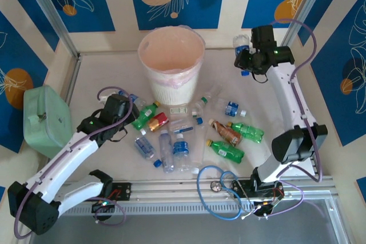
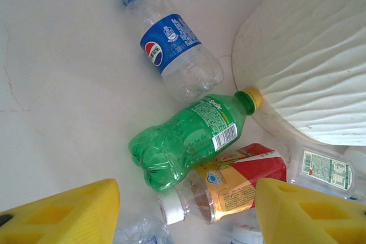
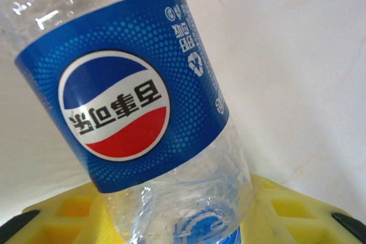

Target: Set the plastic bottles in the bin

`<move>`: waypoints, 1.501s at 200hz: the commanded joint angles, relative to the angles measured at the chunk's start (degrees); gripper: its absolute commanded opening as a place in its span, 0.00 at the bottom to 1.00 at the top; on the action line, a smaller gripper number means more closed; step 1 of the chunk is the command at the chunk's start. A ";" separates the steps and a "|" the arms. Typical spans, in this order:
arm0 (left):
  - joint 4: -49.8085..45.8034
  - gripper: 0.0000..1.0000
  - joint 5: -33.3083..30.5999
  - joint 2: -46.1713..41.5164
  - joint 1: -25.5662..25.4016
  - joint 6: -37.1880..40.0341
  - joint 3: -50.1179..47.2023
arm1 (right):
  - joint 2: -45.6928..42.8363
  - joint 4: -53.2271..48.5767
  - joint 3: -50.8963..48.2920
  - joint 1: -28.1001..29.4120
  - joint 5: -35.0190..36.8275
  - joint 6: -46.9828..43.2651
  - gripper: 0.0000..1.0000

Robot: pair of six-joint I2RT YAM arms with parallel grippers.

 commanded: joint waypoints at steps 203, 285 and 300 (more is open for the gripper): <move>-4.09 0.66 -2.20 -1.11 0.80 -1.42 2.48 | 19.53 -8.30 43.54 19.93 -13.23 6.30 0.76; -6.10 0.63 -2.68 -1.26 0.78 2.21 4.80 | 8.85 -7.08 31.61 19.92 -8.07 4.02 0.77; -6.05 0.61 -2.12 -1.83 0.61 4.31 5.28 | 3.41 -6.18 24.35 20.09 -5.64 4.23 0.77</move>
